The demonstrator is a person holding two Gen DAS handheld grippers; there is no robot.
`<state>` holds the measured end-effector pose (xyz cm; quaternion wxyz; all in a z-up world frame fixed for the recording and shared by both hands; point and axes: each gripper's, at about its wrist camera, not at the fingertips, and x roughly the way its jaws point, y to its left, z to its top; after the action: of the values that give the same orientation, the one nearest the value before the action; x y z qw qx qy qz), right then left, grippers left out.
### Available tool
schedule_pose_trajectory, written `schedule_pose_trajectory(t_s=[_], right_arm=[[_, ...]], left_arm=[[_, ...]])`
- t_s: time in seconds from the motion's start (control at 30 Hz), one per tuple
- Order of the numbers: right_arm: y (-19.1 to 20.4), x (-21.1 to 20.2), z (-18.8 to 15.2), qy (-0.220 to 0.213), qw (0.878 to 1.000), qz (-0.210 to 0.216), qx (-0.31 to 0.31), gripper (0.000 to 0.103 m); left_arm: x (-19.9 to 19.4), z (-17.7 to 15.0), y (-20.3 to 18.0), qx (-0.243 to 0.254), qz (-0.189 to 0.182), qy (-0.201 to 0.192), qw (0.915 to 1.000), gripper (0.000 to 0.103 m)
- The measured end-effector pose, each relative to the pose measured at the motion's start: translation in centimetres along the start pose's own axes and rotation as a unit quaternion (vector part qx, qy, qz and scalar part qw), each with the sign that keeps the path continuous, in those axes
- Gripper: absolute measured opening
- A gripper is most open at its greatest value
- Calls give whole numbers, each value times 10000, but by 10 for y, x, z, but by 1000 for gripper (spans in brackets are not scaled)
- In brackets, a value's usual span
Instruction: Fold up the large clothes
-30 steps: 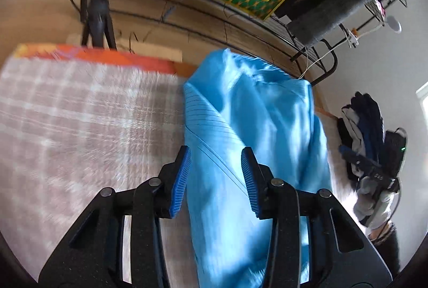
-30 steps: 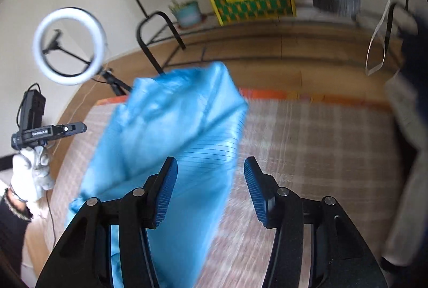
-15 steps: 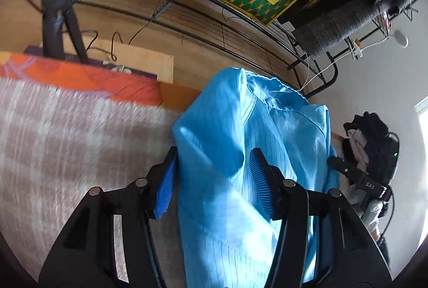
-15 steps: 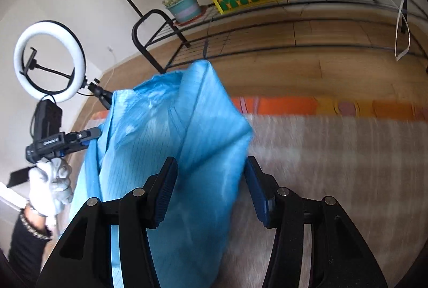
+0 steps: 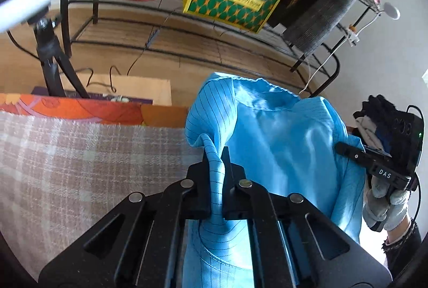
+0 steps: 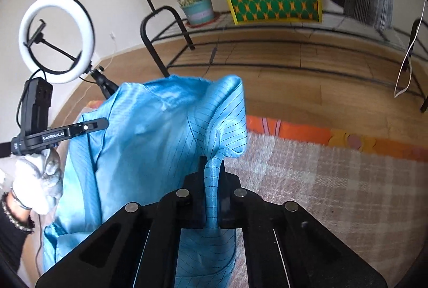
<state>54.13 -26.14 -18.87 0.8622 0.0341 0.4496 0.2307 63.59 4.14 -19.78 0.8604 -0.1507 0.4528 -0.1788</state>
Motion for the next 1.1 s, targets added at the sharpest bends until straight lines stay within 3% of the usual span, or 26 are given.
schedule_pose_trajectory(t_s=[0.23,0.47,0.73,0.87,1.1], right_arm=[[38,-55,1,-356,9981,-177,-461,2],[75,-115,-20,-550,9953,-194,-774,2],[105,-172,-91,-395,9928,-192,-1116,2],[119,-187,-134,-230,9924,-161,-1198,2],[144,-186,-206,246,9842,-535,-1672,3]], left_arm=[[-56,-7,-22,42,-198,-386,9991,1],[-131,-44,-50,304,-193,-582,9977,1],[-192,-123,-78,789,-117,-505,9955,1],[-204,-168,-85,864,1,-364,9956,1],[-210,-240,-91,1204,399,41,9919,1]])
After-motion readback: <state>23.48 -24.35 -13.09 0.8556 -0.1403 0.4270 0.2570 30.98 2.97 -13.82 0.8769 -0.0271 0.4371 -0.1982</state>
